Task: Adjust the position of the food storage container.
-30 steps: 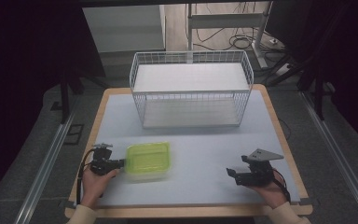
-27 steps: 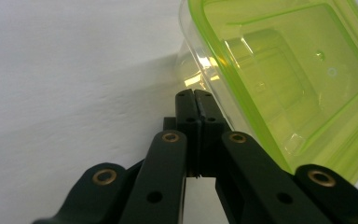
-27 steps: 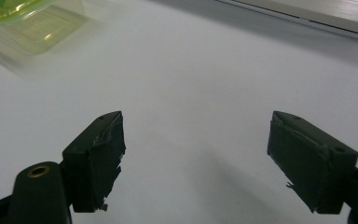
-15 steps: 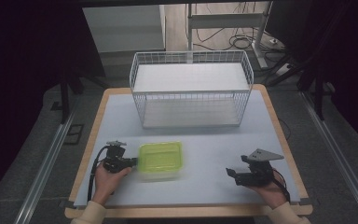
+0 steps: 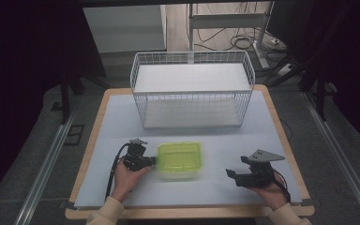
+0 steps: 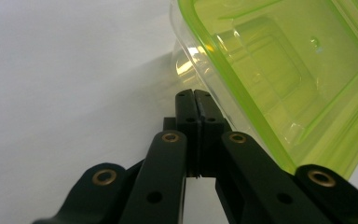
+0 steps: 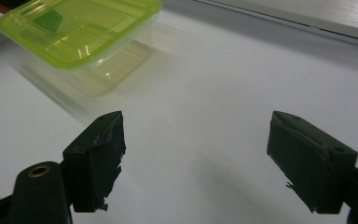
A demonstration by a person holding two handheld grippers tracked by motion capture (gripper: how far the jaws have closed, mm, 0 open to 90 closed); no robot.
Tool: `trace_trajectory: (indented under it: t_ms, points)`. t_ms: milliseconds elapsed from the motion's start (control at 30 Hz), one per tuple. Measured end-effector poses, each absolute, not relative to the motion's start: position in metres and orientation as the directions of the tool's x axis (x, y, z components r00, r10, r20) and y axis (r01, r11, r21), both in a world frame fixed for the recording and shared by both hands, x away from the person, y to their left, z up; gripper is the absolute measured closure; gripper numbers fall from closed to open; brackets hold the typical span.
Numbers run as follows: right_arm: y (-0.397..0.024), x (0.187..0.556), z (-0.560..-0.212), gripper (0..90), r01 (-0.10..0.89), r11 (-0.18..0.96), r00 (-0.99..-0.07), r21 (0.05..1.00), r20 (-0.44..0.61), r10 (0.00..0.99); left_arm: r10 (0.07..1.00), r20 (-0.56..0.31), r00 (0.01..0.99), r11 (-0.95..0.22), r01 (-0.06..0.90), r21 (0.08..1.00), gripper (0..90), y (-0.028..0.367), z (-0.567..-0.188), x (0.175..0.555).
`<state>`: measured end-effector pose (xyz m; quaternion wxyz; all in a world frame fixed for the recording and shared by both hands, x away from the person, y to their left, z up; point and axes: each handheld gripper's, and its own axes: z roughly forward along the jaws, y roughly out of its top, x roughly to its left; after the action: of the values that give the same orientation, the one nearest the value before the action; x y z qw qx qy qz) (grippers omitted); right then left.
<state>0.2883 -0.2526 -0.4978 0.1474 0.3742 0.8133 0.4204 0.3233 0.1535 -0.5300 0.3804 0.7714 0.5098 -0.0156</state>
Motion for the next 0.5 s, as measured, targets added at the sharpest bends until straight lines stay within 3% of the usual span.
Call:
trace_trajectory:
  t_ms: [500]
  points:
    - [-0.252, 0.289, -0.499, 18.8, 0.482, 0.373, -0.674, 0.792, 0.063, 0.736, 0.753, -0.432, 0.497, -0.198, 0.796, 0.572, 90.0, 0.134, -0.531, 0.327]
